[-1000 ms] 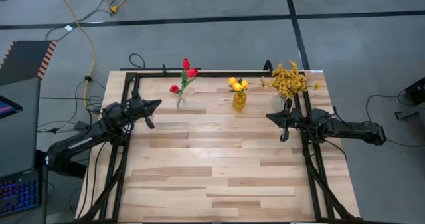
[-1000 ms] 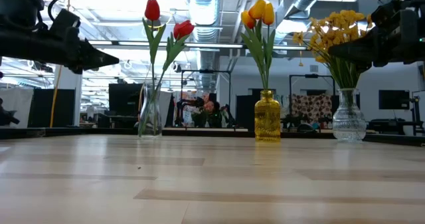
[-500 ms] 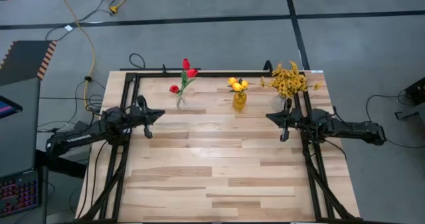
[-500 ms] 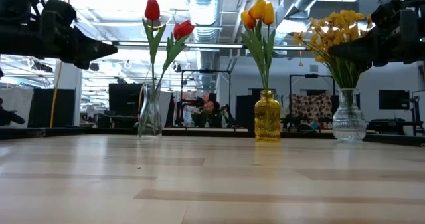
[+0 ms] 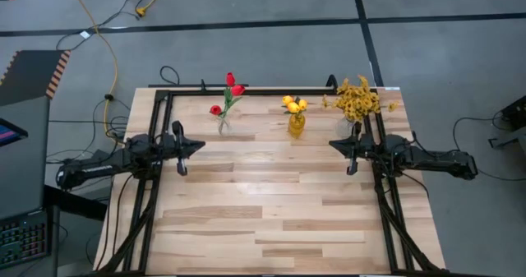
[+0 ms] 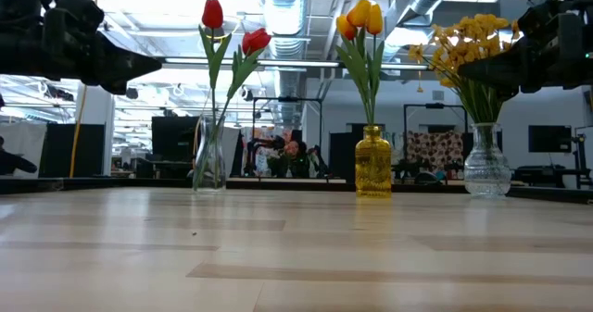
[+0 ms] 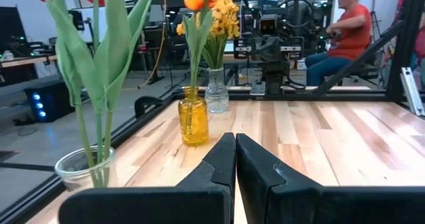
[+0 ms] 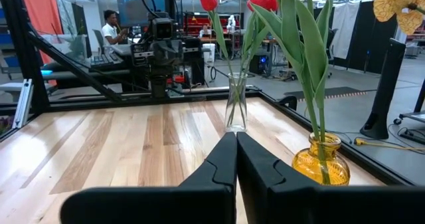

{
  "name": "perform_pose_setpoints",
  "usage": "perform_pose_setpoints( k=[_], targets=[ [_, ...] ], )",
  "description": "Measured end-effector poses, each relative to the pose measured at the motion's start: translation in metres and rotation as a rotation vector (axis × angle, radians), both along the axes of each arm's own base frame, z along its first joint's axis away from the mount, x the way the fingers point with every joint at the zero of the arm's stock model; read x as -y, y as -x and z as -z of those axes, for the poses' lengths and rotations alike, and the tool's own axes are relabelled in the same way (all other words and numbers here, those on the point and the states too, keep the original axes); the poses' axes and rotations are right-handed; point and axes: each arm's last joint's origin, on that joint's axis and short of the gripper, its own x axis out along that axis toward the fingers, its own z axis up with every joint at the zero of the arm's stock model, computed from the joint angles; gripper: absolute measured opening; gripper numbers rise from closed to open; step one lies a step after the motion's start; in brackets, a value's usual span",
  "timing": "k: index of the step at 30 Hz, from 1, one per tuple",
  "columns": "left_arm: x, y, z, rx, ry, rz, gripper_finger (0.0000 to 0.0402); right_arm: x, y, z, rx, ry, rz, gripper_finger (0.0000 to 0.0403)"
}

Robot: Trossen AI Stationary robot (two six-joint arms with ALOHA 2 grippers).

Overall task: Sort flowers into vase by color
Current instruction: Return to Home Position

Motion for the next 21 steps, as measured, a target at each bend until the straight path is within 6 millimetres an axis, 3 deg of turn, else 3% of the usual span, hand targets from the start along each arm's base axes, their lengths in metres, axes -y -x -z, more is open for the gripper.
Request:
perform_pose_setpoints(
  k=[21],
  targets=[
    [0.0075,-0.0013,0.0001,-0.001,0.0,0.079,0.0,0.0,0.0,0.0,0.0,0.0,-0.001,0.0036]
  ],
)
